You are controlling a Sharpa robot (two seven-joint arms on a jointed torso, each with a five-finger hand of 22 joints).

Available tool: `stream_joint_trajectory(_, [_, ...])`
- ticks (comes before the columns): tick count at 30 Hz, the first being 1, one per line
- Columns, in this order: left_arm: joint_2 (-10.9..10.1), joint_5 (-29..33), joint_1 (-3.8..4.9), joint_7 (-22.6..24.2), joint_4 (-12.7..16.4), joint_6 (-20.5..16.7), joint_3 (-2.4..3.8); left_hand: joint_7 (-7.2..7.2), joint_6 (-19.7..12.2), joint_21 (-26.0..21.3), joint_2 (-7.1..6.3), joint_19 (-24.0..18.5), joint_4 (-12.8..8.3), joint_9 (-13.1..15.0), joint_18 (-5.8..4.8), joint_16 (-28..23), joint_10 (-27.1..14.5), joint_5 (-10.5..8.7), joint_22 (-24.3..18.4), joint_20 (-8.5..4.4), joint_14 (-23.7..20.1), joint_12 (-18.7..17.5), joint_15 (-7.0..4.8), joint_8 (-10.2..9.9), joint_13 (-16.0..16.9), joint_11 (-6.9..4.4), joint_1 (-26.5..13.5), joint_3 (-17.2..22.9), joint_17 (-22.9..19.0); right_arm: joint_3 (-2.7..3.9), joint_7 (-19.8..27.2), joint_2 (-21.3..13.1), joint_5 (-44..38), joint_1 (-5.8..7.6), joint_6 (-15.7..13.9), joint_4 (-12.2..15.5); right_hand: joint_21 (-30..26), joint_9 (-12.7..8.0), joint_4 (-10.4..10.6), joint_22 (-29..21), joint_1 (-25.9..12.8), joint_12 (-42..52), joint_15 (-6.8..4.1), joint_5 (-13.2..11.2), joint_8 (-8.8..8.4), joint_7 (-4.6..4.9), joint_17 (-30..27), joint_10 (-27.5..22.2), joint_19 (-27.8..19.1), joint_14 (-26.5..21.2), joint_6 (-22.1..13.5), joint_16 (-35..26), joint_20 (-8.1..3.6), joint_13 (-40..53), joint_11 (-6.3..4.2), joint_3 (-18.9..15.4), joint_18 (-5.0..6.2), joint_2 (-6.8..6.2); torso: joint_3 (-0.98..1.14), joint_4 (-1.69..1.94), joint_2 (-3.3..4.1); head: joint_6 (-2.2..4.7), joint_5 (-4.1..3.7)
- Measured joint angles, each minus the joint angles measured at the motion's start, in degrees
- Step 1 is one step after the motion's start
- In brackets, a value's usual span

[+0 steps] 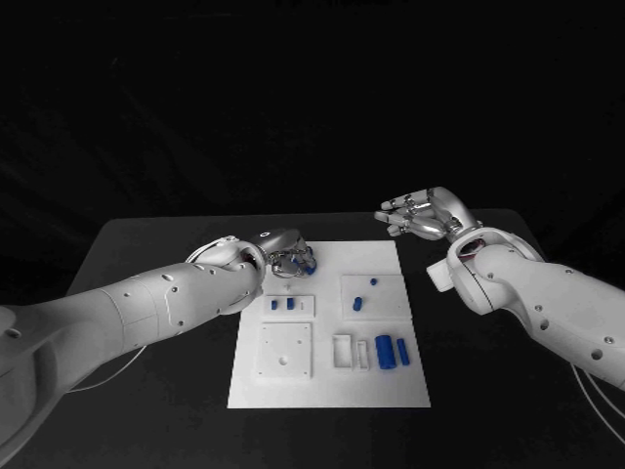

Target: Assemble the parts on the task board

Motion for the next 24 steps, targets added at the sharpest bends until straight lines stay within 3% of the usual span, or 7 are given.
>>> stream_joint_trajectory(5, [-2.4, 1.5, 0.72, -0.2, 2.0, 0.2, 0.21, 0.00, 0.0, 0.0, -0.02, 0.0, 0.2, 0.0, -0.03, 0.0, 0.0, 0.00, 0.0, 0.00, 0.0, 0.0, 0.00, -0.1, 0.0, 0.00, 0.0, -0.2, 0.0, 0.00, 0.0, -0.2, 0.0, 0.00, 0.0, 0.0, 0.0, 0.0, 0.0, 0.0, 0.0, 0.0, 0.00, 0.0, 0.00, 0.00, 0.0, 0.0, 0.0, 0.0, 0.0, 0.0, 0.00, 0.0, 0.00, 0.0, 0.00, 0.00, -0.04, 0.09, -0.01, 0.01, 0.01])
stream_joint_trajectory(11, [-4.3, 2.3, 0.91, -0.5, 3.1, 0.5, 0.15, -0.01, 0.0, 0.0, -0.03, 0.0, 0.2, 0.0, -0.06, 0.0, 0.0, -0.03, 0.0, 0.00, 0.0, 0.0, 0.00, -0.2, 0.0, 0.00, 0.0, -0.2, 0.1, 0.00, 0.0, -0.5, 0.0, 0.00, 0.0, 0.0, 0.0, 0.0, 0.0, 0.0, 0.0, 0.0, 0.00, 0.0, 0.00, 0.00, 0.0, 0.0, 0.0, 0.0, 0.0, 0.0, 0.00, 0.0, 0.00, 0.0, 0.00, 0.00, -0.14, 0.20, -0.01, 0.04, 0.05])
stream_joint_trajectory(18, [-4.7, 2.3, 0.87, -1.1, 3.0, 1.1, -0.12, -0.05, -0.1, 0.0, -0.03, 0.0, 0.3, 0.0, -0.09, -0.3, 0.0, -0.04, 0.0, 0.01, 0.0, 0.0, 0.00, -0.2, 0.0, 0.01, 0.0, -0.3, 0.1, 0.00, 0.0, -0.4, 0.0, 0.00, 0.0, 0.0, 0.0, 0.0, 0.0, 0.0, 0.0, 0.0, 0.00, 0.0, 0.00, 0.00, 0.0, 0.0, 0.0, 0.0, 0.0, 0.0, 0.00, 0.0, 0.00, 0.0, -0.01, 0.00, -0.21, 0.24, 0.05, 0.01, 0.21])
stream_joint_trajectory(24, [-4.4, 1.9, 0.27, -1.8, 2.0, 1.6, -0.84, -0.10, -0.1, 0.0, -0.03, 0.0, 0.3, 0.0, -0.11, -0.3, 0.0, -0.04, 0.0, 0.01, 0.0, 0.0, 0.01, -0.2, -0.1, 0.01, 0.0, -0.3, 0.0, 0.00, 0.0, -0.4, 0.0, 0.00, 0.0, 0.0, 0.0, 0.0, 0.0, 0.0, 0.0, 0.0, 0.00, 0.0, 0.00, 0.00, 0.0, 0.0, 0.0, 0.0, 0.0, 0.0, 0.00, 0.0, 0.00, 0.0, 0.00, 0.00, -0.18, 0.17, 0.09, -0.05, 0.31])
